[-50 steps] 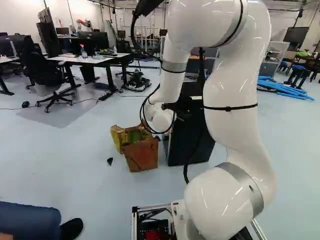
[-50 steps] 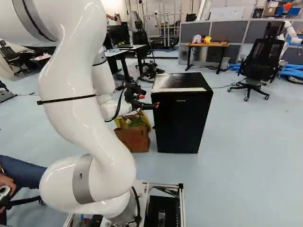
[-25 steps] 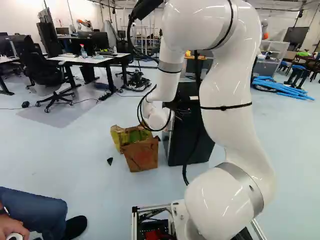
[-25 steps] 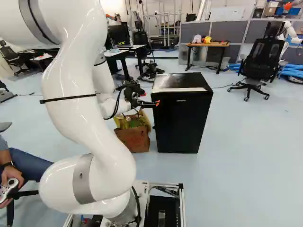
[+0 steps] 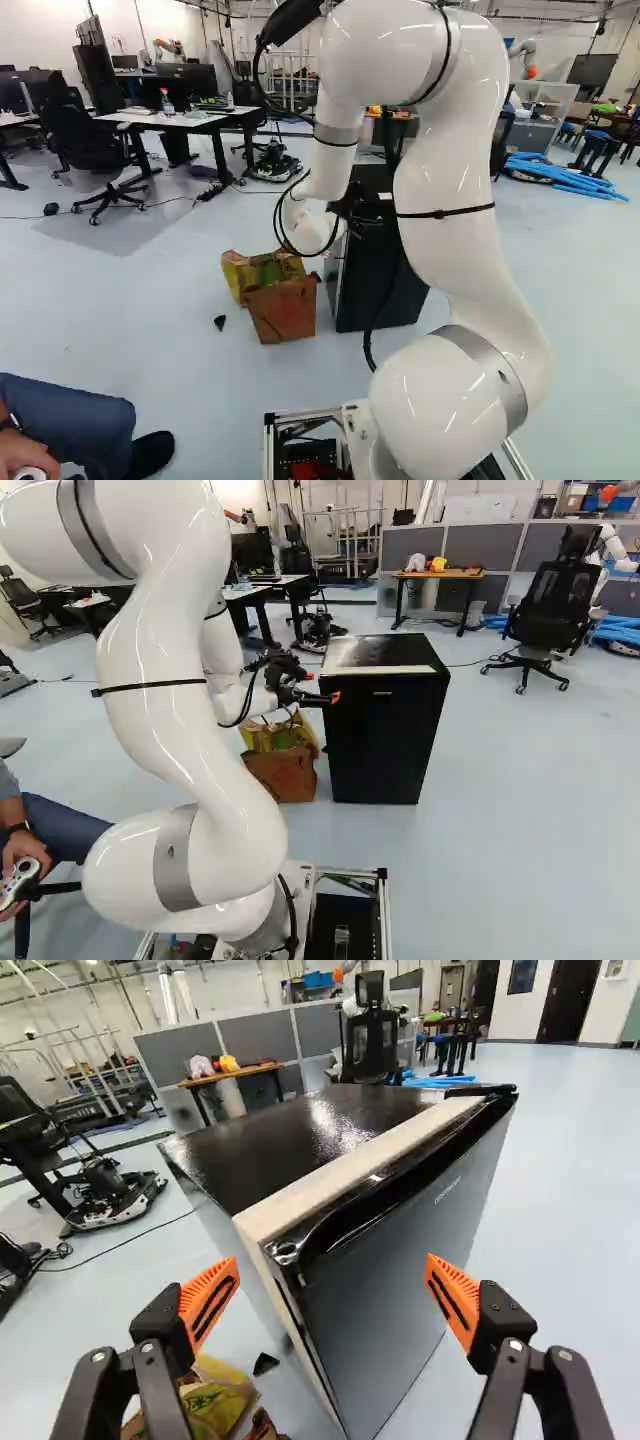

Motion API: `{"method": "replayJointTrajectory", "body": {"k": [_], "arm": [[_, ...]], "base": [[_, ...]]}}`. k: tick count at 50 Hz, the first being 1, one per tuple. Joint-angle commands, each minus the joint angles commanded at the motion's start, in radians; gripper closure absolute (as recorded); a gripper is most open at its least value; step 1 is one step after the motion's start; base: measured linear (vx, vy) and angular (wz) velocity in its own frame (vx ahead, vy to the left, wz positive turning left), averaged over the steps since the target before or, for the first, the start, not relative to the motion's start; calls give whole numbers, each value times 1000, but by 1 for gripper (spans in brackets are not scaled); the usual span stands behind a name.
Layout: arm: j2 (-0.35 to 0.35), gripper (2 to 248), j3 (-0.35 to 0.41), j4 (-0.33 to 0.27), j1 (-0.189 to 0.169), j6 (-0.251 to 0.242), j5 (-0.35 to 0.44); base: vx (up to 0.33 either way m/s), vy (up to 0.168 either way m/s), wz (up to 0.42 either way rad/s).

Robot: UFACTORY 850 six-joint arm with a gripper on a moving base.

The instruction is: Grab a drink from the fridge

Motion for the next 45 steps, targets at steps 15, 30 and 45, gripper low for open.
{"method": "replayJointTrajectory", "body": {"k": [15, 30, 45], "arm": [[-8, 3, -12, 32, -10, 0, 0], [-11, 3, -16, 63, -24, 0, 0], [-11, 3, -18, 95, -28, 0, 0]], "base": [[0, 0, 0], [0, 0, 0], [0, 0, 0]]}}
